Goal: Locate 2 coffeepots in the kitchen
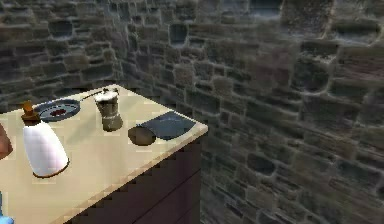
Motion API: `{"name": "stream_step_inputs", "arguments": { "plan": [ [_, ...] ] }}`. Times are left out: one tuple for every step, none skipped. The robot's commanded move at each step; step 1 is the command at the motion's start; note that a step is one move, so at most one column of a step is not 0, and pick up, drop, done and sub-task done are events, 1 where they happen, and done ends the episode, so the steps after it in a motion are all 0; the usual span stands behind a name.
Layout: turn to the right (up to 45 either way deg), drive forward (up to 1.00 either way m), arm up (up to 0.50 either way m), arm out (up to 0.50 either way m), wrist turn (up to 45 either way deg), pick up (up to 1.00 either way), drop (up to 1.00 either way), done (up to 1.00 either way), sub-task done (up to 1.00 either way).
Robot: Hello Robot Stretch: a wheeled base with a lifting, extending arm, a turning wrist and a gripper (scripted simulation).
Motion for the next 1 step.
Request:
{"name": "stream_step_inputs", "arguments": {
  "plan": [
    [-21.0, 0.00, 0.00, 0.00, 0.0, 0.00, 0.00, 0.00, 0.00]
  ]
}}
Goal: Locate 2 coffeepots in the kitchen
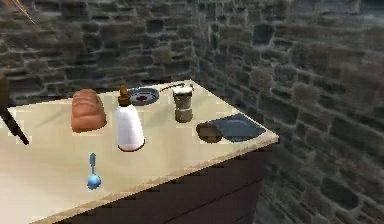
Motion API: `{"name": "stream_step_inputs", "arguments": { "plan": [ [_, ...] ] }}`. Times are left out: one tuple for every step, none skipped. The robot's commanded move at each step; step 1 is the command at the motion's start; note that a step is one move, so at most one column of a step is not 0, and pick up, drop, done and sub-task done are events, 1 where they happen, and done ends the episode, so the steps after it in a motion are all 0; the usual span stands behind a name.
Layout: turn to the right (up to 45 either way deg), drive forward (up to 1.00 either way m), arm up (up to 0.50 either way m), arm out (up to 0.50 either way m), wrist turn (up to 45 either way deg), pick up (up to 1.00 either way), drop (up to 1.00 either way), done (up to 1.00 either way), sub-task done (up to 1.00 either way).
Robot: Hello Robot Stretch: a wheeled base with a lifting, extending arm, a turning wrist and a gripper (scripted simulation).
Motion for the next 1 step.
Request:
{"name": "stream_step_inputs", "arguments": {
  "plan": [
    [0.0, 0.00, 0.00, 0.00, 0.0, 0.00, 0.00, 1.00, 0.00]
  ]
}}
